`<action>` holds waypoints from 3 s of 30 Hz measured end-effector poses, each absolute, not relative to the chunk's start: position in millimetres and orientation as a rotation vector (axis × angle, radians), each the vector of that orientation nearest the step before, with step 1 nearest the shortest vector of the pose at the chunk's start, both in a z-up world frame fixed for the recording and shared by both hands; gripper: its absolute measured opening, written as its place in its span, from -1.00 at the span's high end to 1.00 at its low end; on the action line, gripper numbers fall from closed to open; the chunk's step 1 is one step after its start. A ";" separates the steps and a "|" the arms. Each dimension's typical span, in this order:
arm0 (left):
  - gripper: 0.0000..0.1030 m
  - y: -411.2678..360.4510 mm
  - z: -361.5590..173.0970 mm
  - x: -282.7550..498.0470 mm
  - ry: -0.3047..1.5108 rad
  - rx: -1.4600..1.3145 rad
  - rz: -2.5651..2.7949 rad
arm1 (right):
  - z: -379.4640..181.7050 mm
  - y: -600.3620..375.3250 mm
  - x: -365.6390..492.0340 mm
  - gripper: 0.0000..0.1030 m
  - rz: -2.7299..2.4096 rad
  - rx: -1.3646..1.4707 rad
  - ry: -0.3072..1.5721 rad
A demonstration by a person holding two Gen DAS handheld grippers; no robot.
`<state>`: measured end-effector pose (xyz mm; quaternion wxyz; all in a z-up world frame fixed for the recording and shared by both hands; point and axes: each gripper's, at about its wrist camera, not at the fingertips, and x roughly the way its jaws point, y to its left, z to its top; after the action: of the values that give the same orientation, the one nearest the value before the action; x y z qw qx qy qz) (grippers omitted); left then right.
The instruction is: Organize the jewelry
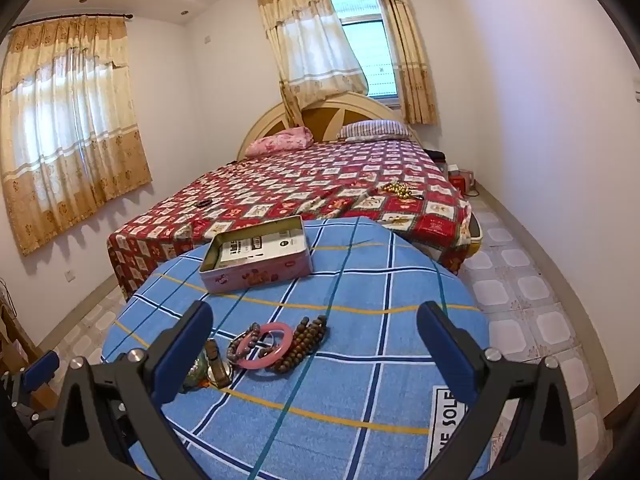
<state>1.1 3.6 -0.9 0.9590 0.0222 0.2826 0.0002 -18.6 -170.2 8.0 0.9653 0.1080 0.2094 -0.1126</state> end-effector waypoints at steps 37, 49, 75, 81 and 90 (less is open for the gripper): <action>-0.97 3.0 -2.9 -2.6 0.584 0.043 -0.055 | 4.1 -171.3 -18.1 -1.00 -0.227 0.221 0.420; -0.97 2.3 -3.2 -2.3 0.583 0.044 -0.055 | 5.0 -171.1 -18.6 -1.00 -0.229 0.223 0.417; -0.97 1.9 -4.0 -2.2 0.584 0.046 -0.055 | 4.4 -171.7 -18.6 -1.00 -0.226 0.225 0.420; -0.97 1.6 -4.3 -2.2 0.584 0.047 -0.054 | 4.4 -170.8 -18.4 -1.00 -0.226 0.226 0.419; -0.97 2.1 -4.8 -2.4 0.584 0.048 -0.055 | 4.4 -171.0 -18.4 -1.00 -0.226 0.226 0.420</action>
<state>-2.4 2.1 -4.8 0.9570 0.0236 0.2880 -0.0271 -18.4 -171.1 4.4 0.9654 0.1118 0.2075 -0.1118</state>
